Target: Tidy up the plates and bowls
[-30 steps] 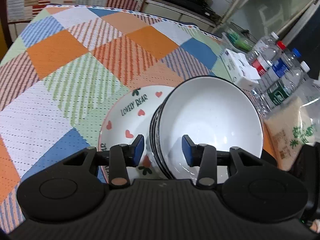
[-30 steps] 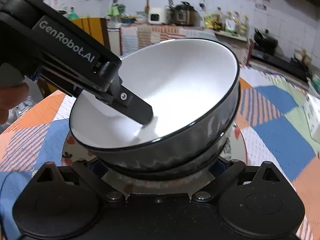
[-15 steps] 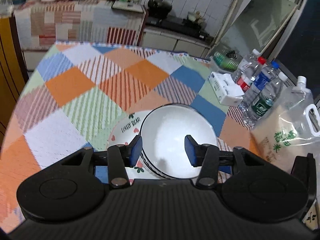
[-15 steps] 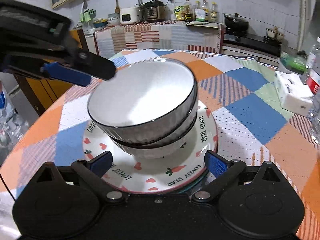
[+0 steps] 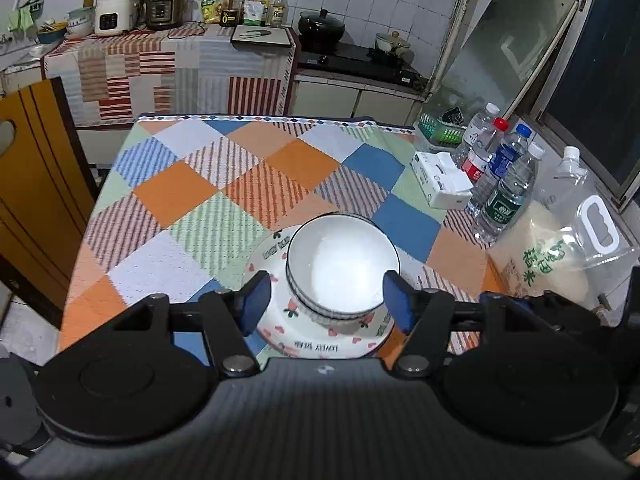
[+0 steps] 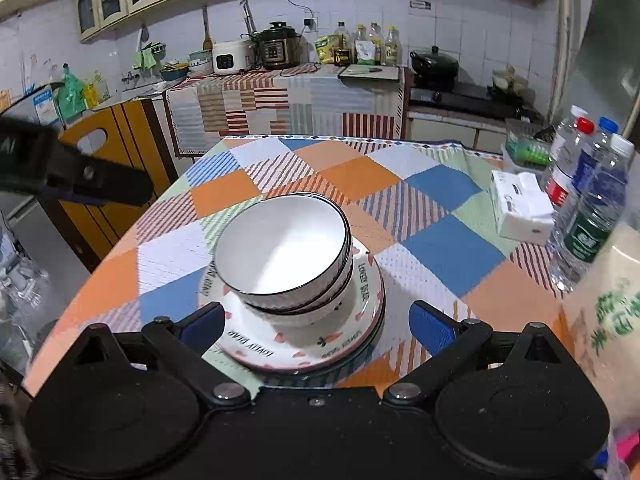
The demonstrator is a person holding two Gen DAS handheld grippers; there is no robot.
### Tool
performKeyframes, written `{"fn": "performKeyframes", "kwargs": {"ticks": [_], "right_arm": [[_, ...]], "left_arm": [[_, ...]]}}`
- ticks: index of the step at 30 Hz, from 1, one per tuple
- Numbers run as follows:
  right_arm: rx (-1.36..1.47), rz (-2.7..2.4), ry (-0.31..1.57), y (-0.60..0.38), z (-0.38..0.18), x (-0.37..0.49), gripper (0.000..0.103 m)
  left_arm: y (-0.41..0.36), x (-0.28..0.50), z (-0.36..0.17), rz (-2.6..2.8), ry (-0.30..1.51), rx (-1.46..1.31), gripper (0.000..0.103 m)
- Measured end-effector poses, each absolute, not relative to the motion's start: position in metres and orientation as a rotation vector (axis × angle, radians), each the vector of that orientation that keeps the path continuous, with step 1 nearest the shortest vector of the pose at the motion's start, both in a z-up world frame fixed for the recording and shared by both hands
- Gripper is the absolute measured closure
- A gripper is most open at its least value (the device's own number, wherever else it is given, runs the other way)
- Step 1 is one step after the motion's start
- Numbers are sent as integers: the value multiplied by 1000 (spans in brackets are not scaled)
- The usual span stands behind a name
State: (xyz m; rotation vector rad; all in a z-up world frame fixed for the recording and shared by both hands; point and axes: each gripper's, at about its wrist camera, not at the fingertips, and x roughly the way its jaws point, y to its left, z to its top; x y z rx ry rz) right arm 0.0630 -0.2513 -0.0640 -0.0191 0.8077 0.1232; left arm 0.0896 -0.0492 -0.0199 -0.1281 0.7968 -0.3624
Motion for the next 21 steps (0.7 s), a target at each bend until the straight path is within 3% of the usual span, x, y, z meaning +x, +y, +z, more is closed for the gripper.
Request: {"fn": "performKeyframes", "kwargs": {"ticks": [8,10,11,21], "right_arm": [[-79,-44,839,-255,-25,36,3],[-58,-49,830,-257,-16,27,3],[-50,-50,827,-258,-12,24,3],[-111,-82,861,-237,8,-7,3]], "left_arm": [[-41,57,-2,-311,790,-123,21],[-40,50,0,-293,779,-117,8],[-40,45,2,-283,771,-111,6],[-41,22,0,-263,785,-37,3]]}}
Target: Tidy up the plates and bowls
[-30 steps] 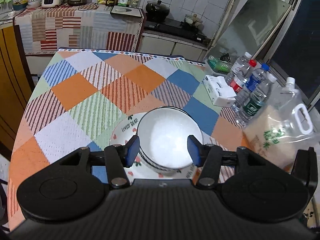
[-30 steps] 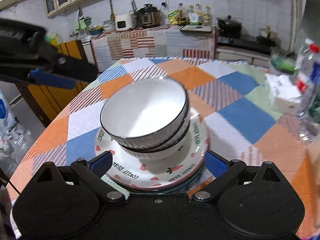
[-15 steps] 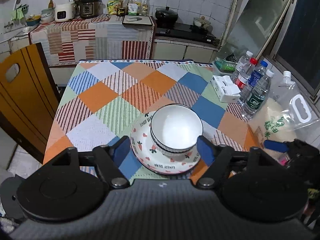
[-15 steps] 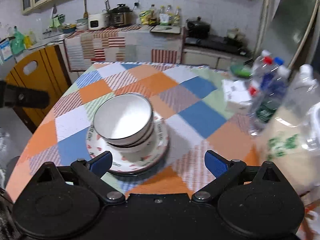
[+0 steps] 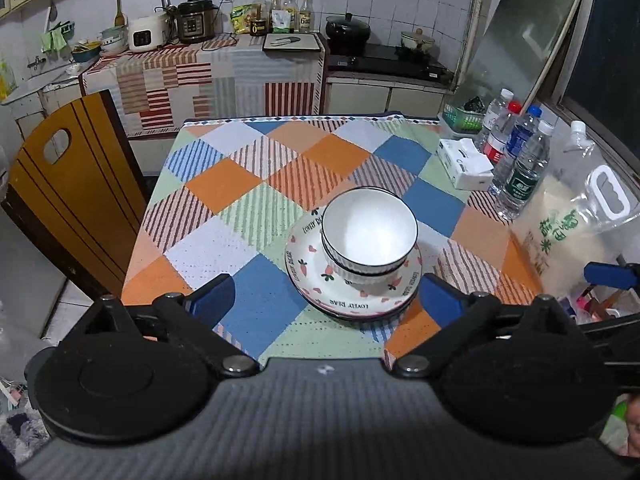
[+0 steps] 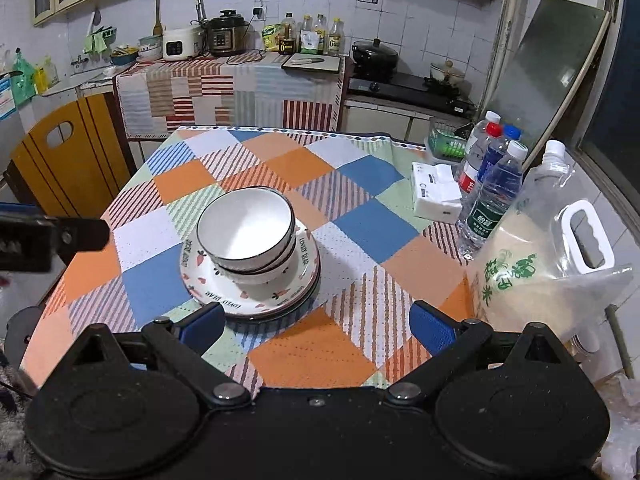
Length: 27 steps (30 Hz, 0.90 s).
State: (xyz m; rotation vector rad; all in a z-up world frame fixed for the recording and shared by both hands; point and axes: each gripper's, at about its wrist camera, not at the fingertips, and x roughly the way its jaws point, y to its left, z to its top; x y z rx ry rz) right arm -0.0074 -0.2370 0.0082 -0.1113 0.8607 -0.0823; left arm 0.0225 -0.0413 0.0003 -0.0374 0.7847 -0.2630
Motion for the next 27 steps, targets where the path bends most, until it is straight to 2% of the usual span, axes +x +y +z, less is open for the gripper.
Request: {"fn": "performKeyframes", "kwargs": {"ticks": [13,27], "right_arm": [[-105,-136,841,-244,4,-16,3],[-84,-163,820,-247,2,-22,3]], "left_arm": [[-48,18,-8,-203,846,-28,3],[-48,10,-14,-155,768,-10,3]]}}
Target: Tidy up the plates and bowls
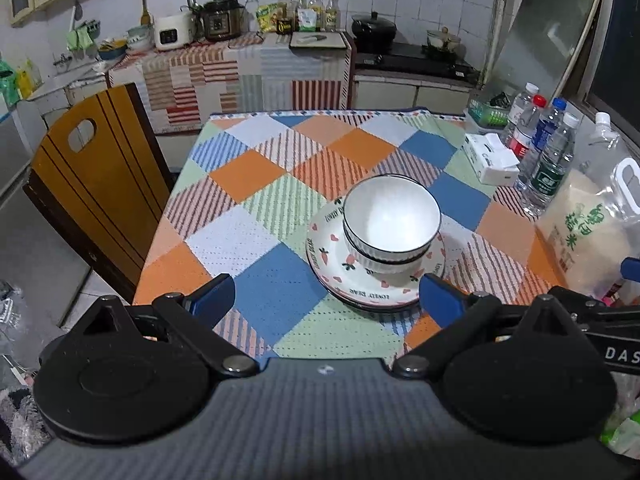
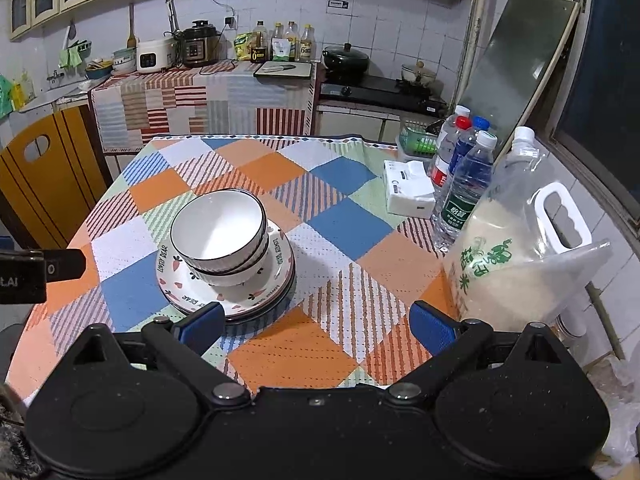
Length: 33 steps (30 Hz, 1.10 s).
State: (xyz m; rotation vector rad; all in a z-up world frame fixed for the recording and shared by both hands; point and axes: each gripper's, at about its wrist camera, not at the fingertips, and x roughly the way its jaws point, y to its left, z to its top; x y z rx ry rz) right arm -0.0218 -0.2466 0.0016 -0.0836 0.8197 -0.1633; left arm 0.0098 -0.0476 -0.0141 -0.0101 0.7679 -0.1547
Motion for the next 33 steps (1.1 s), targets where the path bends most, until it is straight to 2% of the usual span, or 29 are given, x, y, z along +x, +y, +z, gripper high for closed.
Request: {"fn": "performKeyframes", "kwargs": {"ticks": [5,14,18,33], "right_arm": [[-74,-165,798,-245,1,-24,3],[-87,-180,777,-241,-2,-25,3],[-87,-186,784,-241,-4,-24,3],[-87,-195,808,-242,-8,-23,3]], "left_arm": [[-54,5,-17,-97,699,47,3],[-48,6,-21,-79,688,2,3],[-48,9,-23,-75,713,1,0],[-47,8,-30,-108,745,-4,0]]}}
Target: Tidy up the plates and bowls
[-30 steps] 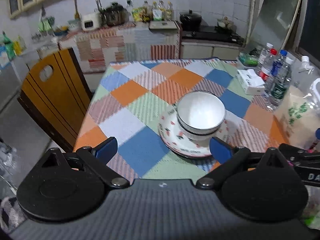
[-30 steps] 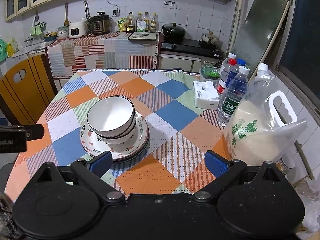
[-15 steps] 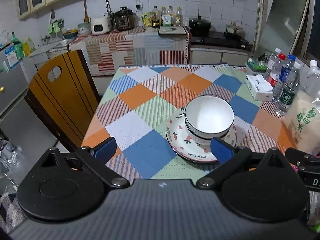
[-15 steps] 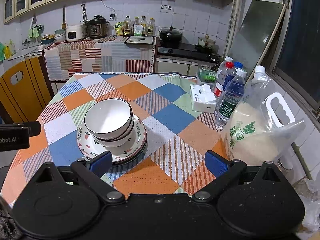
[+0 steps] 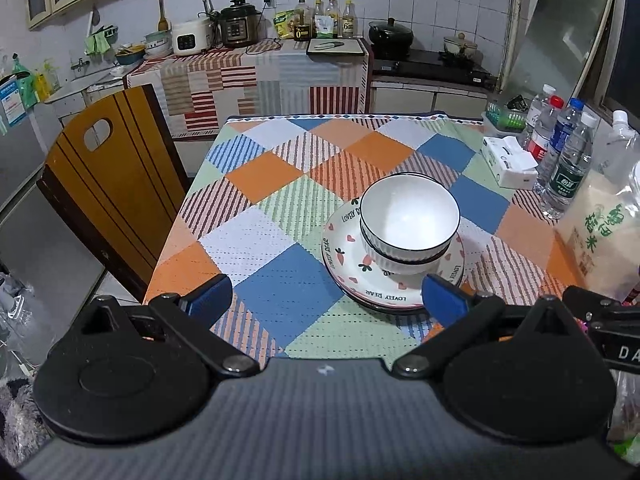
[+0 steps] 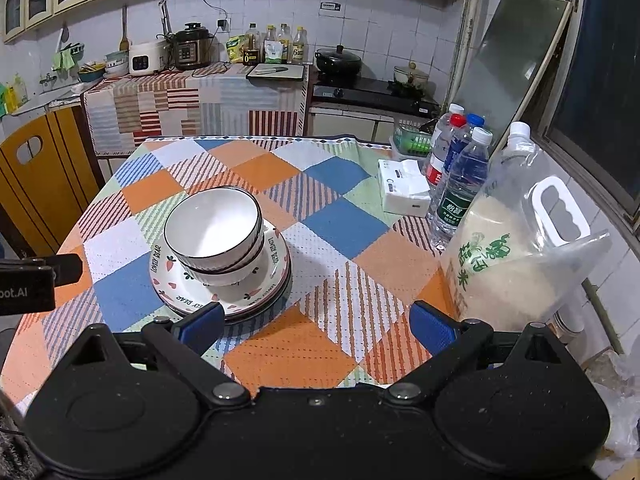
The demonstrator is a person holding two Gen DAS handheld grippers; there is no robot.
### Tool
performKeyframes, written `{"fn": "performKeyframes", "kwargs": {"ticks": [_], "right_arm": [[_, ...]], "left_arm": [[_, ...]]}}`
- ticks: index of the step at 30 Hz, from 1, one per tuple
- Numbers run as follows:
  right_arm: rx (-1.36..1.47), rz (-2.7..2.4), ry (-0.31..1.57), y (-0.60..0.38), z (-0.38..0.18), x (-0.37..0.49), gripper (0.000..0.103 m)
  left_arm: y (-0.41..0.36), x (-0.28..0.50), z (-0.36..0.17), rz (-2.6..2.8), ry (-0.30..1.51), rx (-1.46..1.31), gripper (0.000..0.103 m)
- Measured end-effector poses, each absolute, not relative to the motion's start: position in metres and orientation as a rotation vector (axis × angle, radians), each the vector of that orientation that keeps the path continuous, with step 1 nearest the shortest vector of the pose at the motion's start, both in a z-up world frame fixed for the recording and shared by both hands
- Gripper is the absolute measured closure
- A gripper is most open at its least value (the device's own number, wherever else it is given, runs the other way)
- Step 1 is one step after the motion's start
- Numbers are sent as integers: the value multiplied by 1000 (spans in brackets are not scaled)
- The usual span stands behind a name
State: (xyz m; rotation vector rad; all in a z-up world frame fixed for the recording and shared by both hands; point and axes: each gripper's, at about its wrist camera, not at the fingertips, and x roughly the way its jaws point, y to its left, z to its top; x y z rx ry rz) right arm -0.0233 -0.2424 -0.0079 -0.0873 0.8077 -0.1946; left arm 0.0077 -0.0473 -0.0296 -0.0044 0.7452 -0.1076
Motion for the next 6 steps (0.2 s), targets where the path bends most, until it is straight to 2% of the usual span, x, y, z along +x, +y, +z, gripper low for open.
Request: {"fn": "performKeyframes", "kwargs": {"ticks": [6], "right_arm": [[-87,-194,808,-242,-8,-23,3]], "left_arm": [[-47,8,-30,-109,748,2,0]]}}
